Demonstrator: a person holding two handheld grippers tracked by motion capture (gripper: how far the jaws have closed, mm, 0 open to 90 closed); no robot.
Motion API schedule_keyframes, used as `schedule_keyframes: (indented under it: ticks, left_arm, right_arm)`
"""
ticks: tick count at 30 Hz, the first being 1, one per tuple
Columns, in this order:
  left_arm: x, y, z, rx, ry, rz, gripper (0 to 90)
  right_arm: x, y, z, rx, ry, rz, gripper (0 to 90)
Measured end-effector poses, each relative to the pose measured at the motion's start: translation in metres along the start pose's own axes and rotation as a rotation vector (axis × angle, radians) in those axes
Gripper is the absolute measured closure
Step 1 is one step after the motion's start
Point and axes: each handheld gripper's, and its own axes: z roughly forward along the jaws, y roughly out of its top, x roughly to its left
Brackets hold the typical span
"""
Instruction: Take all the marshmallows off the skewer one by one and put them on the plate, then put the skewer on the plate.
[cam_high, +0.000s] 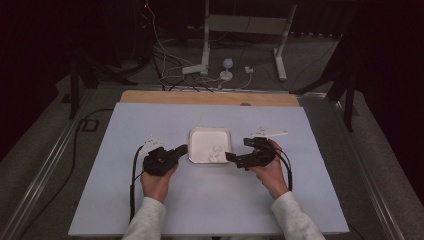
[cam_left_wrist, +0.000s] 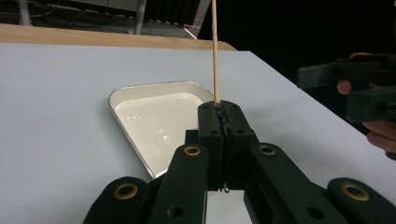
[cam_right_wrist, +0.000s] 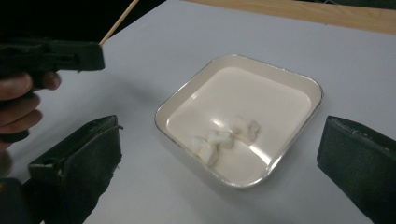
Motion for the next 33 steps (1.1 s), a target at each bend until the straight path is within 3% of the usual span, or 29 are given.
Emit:
schedule_keyframes:
  ticks: [26, 33]
  left_arm:
    - [0.004, -0.006, 0.034, 0.024, 0.08, -0.077, 89.7]
    - [0.001, -0.01, 0.045, 0.055, 0.095, -0.067, 89.6]
  right_arm:
    - [-0.01, -0.03, -0.042, -0.036, -0.067, -0.003, 0.0]
    - [-0.011, -0.044, -0.052, -0.045, -0.076, 0.008, 0.0]
